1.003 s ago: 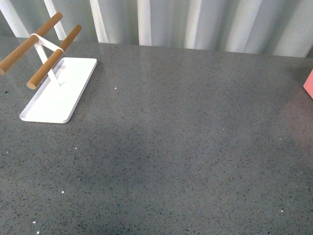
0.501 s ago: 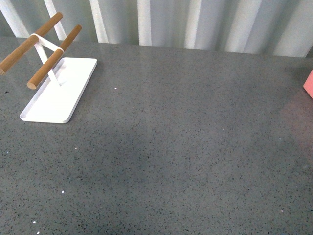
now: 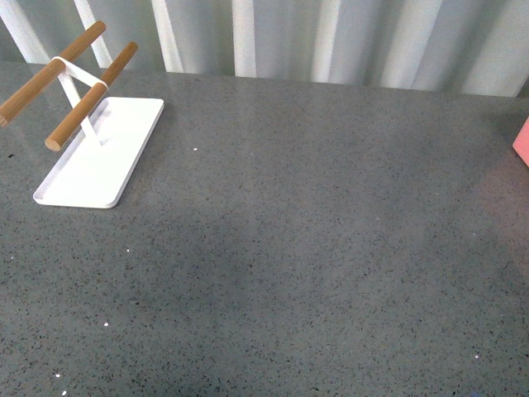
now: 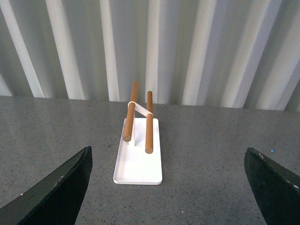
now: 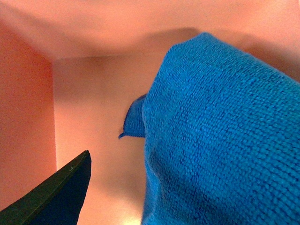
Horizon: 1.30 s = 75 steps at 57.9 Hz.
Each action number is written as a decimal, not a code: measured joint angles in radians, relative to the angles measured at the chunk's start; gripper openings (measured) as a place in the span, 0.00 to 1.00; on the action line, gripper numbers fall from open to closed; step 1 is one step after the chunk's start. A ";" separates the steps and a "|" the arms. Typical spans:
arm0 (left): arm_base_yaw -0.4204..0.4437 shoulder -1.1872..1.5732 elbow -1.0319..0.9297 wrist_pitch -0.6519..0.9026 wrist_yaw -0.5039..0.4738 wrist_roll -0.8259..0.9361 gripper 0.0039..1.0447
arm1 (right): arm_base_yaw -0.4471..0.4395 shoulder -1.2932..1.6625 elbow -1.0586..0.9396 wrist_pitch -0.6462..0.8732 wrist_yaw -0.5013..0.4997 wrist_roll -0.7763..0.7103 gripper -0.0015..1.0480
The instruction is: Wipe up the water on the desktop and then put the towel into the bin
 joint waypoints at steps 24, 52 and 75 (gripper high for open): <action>0.000 0.000 0.000 0.000 0.000 0.000 0.94 | 0.035 0.022 -0.014 0.000 0.175 -0.105 0.93; 0.000 0.000 0.000 0.000 0.000 0.000 0.94 | 0.090 -0.330 -0.164 0.250 -0.103 0.004 0.93; 0.000 0.000 0.000 0.000 0.000 0.000 0.94 | 0.326 -0.869 -0.564 0.399 -0.227 0.181 0.93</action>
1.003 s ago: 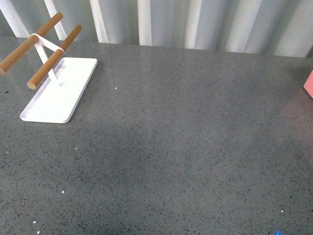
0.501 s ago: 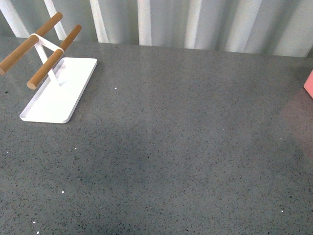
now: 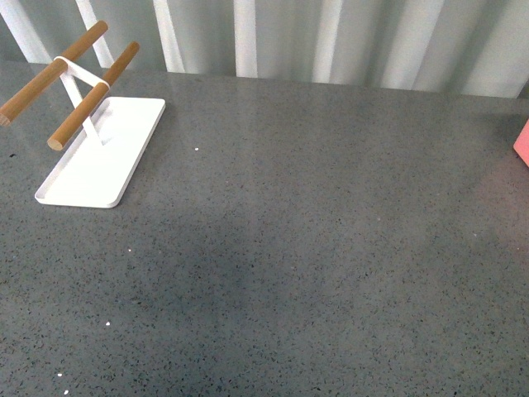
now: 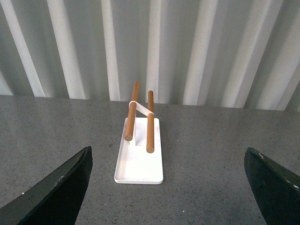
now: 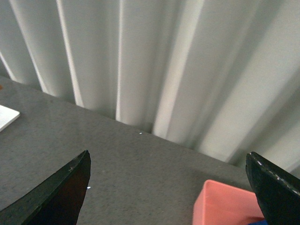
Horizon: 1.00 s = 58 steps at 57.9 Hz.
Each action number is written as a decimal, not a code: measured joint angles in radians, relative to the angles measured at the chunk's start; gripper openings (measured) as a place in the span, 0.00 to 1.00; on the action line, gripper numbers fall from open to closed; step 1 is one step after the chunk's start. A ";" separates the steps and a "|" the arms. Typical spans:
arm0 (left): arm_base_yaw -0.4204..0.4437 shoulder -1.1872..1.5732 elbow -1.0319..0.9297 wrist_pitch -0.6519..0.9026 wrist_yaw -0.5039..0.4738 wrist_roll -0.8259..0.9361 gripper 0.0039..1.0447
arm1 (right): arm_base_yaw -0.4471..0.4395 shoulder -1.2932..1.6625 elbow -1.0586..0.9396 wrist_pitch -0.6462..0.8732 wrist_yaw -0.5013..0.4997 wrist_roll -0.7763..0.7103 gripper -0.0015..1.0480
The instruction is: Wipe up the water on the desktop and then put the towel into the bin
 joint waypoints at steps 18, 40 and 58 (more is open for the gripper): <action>0.000 0.000 0.000 0.000 0.000 0.000 0.94 | 0.176 -0.177 -0.504 0.545 0.397 0.201 0.45; 0.000 0.000 0.000 0.000 0.000 0.000 0.94 | 0.176 -0.367 -0.714 0.566 0.402 0.214 0.03; 0.000 0.000 0.000 0.000 0.000 0.000 0.94 | 0.176 -0.533 -0.812 0.494 0.403 0.218 0.03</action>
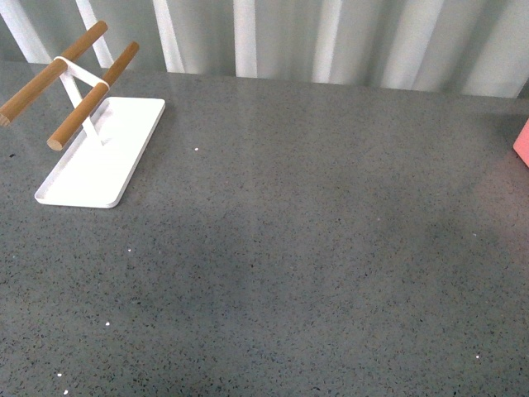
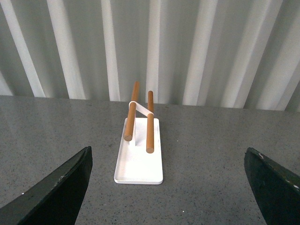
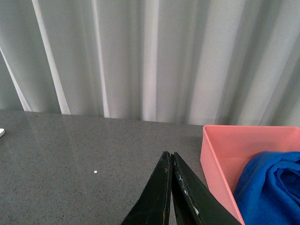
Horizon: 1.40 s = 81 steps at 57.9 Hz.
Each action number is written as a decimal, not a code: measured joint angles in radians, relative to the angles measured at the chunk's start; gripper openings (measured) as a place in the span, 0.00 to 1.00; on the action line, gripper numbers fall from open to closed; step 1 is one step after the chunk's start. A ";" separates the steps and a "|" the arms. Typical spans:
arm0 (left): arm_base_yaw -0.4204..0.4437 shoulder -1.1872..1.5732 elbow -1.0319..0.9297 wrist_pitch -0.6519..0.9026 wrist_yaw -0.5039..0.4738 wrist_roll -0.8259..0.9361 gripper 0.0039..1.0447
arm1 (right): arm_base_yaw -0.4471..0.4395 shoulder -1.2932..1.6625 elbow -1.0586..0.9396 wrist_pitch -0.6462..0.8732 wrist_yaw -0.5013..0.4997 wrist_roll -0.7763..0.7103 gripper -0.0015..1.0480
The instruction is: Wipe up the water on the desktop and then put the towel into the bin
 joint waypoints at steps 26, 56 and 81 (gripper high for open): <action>0.000 0.000 0.000 0.000 0.000 0.000 0.94 | 0.000 -0.201 -0.071 -0.101 0.002 0.003 0.03; 0.000 0.000 0.000 0.000 0.000 0.000 0.94 | 0.000 -0.444 -0.072 -0.337 0.005 0.005 0.03; 0.000 0.000 0.000 0.000 0.000 0.000 0.94 | 0.000 -0.675 -0.072 -0.586 0.007 0.010 0.03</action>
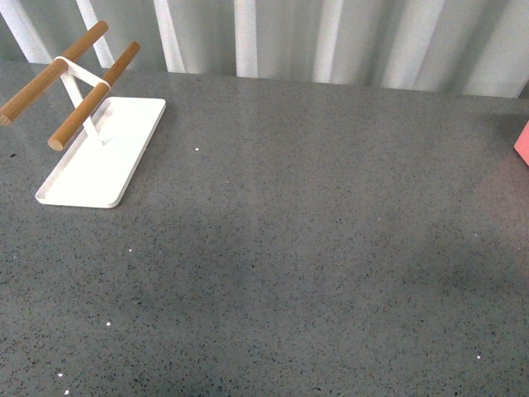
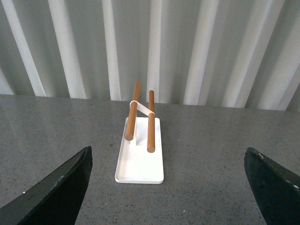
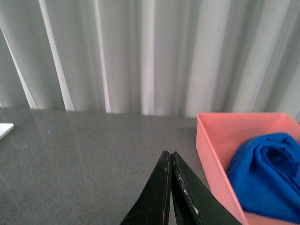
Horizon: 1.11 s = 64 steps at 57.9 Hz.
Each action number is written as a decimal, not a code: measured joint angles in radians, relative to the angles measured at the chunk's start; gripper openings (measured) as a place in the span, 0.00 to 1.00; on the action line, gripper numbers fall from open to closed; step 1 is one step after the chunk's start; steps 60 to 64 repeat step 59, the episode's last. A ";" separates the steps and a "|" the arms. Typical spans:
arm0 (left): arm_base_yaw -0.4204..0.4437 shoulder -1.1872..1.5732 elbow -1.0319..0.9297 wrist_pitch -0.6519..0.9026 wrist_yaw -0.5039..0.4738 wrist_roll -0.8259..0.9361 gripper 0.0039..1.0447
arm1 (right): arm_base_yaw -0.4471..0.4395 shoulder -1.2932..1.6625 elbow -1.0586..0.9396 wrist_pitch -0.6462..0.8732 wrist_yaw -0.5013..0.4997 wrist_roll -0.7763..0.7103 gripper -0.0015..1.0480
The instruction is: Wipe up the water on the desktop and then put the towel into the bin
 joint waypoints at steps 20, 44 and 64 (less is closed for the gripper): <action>0.000 0.000 0.000 0.000 0.000 0.000 0.94 | 0.000 -0.016 0.000 -0.005 -0.001 0.001 0.25; 0.000 0.000 0.000 0.000 0.000 0.000 0.94 | 0.000 -0.016 0.000 -0.005 0.000 0.002 0.93; 0.000 0.000 0.000 0.000 0.000 0.000 0.94 | 0.000 -0.016 0.000 -0.005 0.000 0.002 0.93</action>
